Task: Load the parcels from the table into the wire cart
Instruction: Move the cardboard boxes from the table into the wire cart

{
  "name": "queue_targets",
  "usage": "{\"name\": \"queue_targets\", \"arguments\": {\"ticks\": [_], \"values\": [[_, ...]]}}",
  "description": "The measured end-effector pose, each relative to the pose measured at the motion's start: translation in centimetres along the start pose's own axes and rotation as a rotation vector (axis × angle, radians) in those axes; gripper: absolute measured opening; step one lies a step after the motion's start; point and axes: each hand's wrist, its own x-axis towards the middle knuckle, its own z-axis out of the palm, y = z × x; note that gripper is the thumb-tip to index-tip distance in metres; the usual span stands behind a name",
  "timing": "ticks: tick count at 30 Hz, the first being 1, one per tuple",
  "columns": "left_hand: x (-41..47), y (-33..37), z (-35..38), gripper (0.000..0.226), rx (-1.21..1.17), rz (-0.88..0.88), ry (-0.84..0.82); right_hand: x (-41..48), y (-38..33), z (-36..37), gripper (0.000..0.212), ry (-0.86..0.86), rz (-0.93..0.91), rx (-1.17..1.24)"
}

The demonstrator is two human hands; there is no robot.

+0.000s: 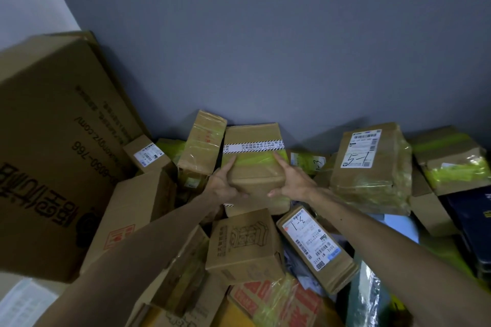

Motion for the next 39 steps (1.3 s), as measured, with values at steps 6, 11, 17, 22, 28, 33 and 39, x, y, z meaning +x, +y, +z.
{"name": "queue_targets", "arguments": {"ticks": [6, 11, 17, 22, 28, 33, 39], "values": [[-2.3, 4.1, 0.2, 0.125, 0.075, 0.039, 0.020, -2.3, 0.0, -1.1, 0.127, 0.124, -0.035, 0.037], [-4.3, 7.2, 0.4, 0.125, 0.149, 0.073, 0.077, -3.9, -0.2, -2.8, 0.123, 0.217, -0.073, 0.030], [-6.8, 10.9, -0.4, 0.121, 0.243, 0.083, 0.118, -5.8, -1.0, -5.4, 0.122, 0.246, -0.137, 0.047], [-8.6, 14.1, -1.5, 0.122, 0.292, 0.154, 0.155, -7.9, -2.5, -7.7, 0.123, 0.274, -0.179, 0.110], [-10.9, 17.5, -3.1, 0.123, 0.306, 0.260, 0.178, -11.0, -5.1, -10.4, 0.122, 0.372, -0.205, 0.059], [-14.1, 17.9, -3.8, 0.121, 0.261, 0.339, 0.158, -14.7, -7.2, -10.5, 0.120, 0.467, -0.197, -0.032], [-19.4, 17.2, -5.6, 0.117, 0.241, 0.453, 0.073, -21.2, -10.0, -8.1, 0.118, 0.579, -0.133, -0.071]]}}
